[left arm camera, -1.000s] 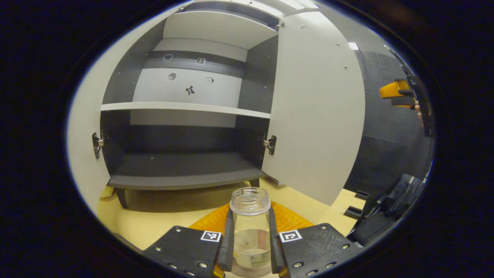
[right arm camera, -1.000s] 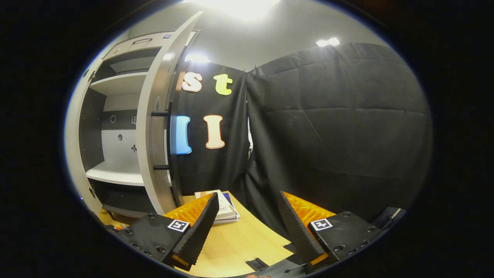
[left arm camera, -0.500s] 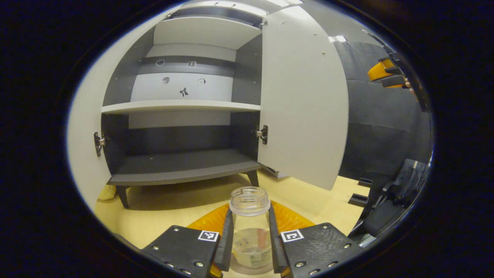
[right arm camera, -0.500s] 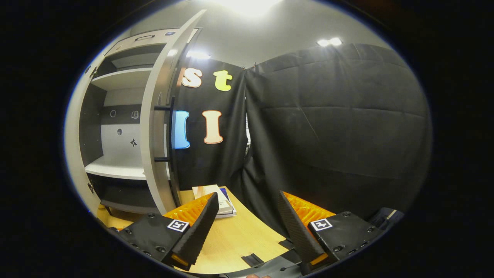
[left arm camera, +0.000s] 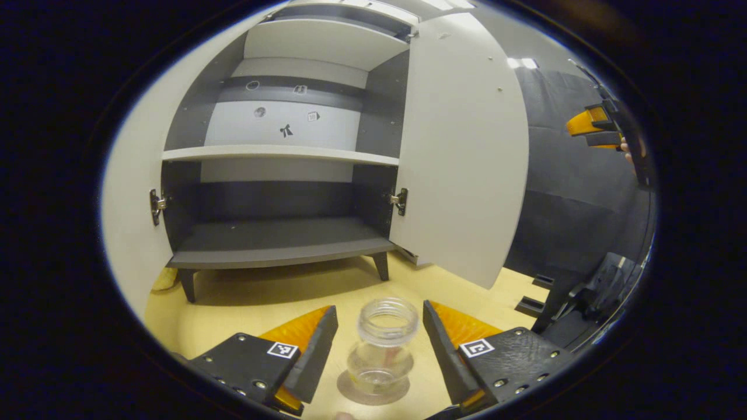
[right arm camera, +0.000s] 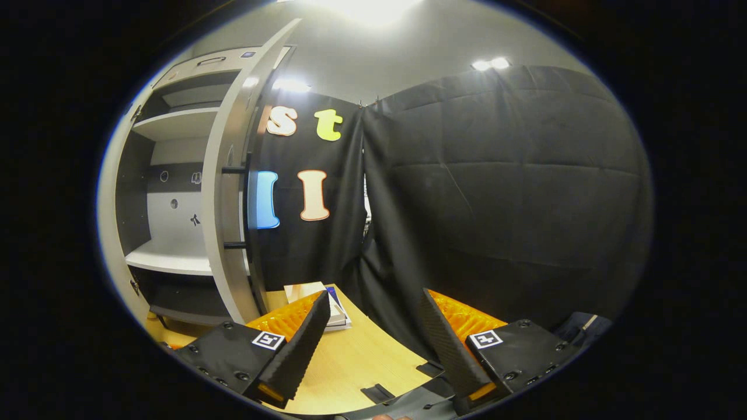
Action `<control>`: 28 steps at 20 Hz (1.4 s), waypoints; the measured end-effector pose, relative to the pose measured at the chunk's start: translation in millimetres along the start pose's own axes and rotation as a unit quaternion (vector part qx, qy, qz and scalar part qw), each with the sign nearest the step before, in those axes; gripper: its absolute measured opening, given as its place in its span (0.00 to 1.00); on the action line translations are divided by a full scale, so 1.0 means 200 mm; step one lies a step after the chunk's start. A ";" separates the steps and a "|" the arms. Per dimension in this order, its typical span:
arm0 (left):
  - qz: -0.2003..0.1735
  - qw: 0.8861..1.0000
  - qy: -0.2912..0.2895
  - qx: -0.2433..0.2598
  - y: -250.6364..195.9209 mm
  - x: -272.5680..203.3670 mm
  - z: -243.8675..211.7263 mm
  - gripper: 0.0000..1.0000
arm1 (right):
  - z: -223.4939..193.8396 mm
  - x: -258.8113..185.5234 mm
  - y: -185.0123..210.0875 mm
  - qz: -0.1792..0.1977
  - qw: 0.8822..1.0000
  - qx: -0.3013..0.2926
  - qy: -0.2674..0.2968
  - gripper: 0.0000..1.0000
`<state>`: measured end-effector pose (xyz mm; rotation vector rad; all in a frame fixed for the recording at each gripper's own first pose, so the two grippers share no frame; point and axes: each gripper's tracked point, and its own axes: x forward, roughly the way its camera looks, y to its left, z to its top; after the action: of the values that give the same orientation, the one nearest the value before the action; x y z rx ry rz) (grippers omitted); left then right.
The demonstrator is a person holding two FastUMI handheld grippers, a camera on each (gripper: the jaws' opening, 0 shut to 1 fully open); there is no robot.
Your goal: Grasp the bottle in the cabinet with the left hand and place it on the coaster, then close the right door with the right hand and the left door with the left hand.
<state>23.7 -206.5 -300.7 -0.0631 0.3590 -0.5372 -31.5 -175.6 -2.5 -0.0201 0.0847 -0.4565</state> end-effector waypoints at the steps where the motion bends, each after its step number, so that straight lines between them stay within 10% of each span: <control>1: -0.005 1.000 -0.003 -0.003 -0.01 -0.04 0.05 0.84 | 0.00 0.01 0.00 0.002 1.000 0.003 -0.001 0.94; 10: 0.085 0.995 -0.046 0.017 0.15 -0.37 0.68 0.84 | 0.30 0.35 0.00 0.047 0.997 -0.016 -0.066 0.99; 18: 0.246 0.966 -0.074 0.014 0.42 -0.61 1.16 0.85 | 0.39 0.58 0.21 0.163 0.984 -0.036 -0.058 0.99; 28: 0.338 0.931 -0.138 -0.005 0.58 -0.92 1.51 0.84 | 0.54 0.57 0.41 0.255 0.964 -0.024 -0.073 0.94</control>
<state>39.2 -22.5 22.0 -0.0205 0.0894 0.1601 116.0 -151.8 93.3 -0.0775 -0.0457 0.0628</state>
